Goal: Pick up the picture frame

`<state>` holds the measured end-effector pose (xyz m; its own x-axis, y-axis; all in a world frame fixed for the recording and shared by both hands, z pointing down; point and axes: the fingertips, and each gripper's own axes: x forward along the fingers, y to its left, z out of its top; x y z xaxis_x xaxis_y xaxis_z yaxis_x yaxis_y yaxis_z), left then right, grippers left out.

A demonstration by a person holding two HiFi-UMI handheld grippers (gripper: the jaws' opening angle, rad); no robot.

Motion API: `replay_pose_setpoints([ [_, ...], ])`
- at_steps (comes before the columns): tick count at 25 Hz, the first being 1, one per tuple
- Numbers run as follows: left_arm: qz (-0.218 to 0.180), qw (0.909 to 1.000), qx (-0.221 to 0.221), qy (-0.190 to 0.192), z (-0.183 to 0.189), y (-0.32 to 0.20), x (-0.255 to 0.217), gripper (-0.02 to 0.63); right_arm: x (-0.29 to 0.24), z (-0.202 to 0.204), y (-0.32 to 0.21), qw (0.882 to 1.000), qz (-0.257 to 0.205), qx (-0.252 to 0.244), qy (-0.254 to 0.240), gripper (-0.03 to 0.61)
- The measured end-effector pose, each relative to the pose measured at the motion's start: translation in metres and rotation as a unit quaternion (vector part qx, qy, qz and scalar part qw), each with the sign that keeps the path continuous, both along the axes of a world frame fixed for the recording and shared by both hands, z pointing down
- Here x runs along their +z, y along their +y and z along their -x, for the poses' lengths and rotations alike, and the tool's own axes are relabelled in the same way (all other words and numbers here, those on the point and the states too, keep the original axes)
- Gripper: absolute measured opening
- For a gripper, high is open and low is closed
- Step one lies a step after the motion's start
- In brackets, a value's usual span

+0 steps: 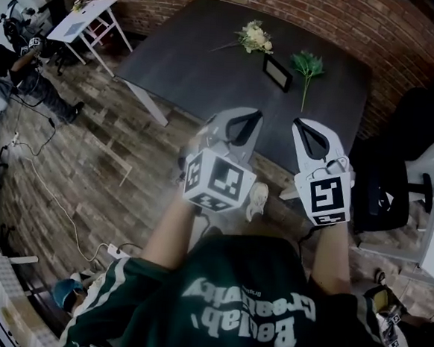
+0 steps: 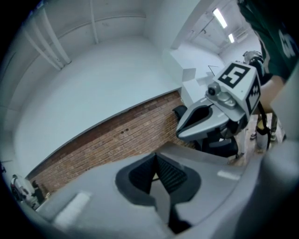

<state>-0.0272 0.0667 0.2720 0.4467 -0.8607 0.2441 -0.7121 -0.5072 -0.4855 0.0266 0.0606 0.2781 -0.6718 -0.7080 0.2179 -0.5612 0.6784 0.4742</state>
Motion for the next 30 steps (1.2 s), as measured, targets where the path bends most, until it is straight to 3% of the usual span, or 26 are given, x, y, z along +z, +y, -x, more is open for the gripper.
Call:
replay_pose_setpoints([
  [30,0.021,0.9977,-0.056,-0.034,-0.007,-0.239,0.021,0.003,0.016,-0.002,-0.239,0.998,0.020,-0.060,0.000,0.006],
])
